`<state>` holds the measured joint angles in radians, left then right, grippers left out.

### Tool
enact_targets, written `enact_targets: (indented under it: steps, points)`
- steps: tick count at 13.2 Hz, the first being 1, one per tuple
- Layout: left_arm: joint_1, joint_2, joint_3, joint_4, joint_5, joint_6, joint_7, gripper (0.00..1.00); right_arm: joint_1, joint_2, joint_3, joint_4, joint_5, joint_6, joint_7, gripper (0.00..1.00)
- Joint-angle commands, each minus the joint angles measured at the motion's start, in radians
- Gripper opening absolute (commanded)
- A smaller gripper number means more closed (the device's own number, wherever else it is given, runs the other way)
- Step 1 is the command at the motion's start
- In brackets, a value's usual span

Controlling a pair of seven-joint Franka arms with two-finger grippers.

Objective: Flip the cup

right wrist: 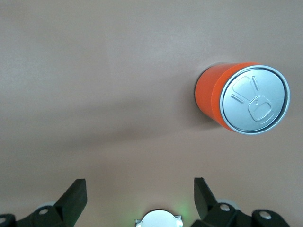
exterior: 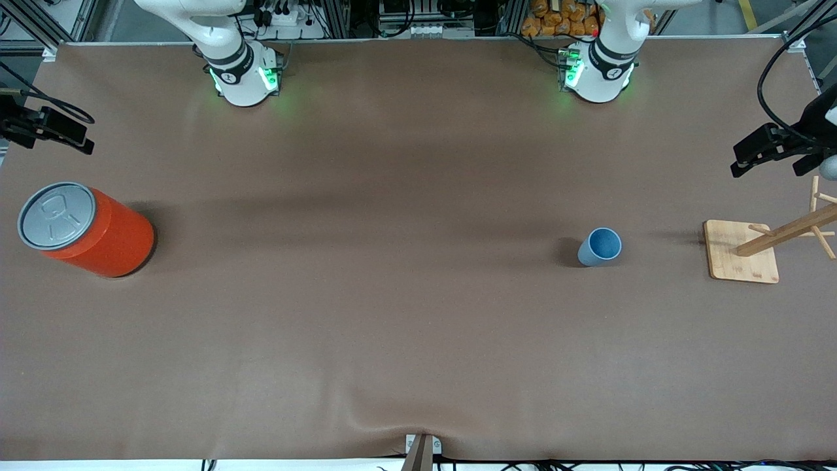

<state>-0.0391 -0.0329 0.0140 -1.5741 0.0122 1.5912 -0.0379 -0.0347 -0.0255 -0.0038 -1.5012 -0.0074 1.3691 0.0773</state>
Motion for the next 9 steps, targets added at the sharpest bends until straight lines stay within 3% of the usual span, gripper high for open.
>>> enact_targets:
  steps: [1,9]
  points:
    - [0.004,-0.018,-0.008,-0.01,-0.001,-0.01,0.012,1.0,-0.004,-0.002,0.005,0.01,-0.01,-0.007,0.013,1.0]
    - [0.004,-0.018,-0.014,-0.007,-0.006,-0.017,0.007,1.0,-0.002,-0.002,0.004,0.01,-0.01,-0.008,0.015,1.0]
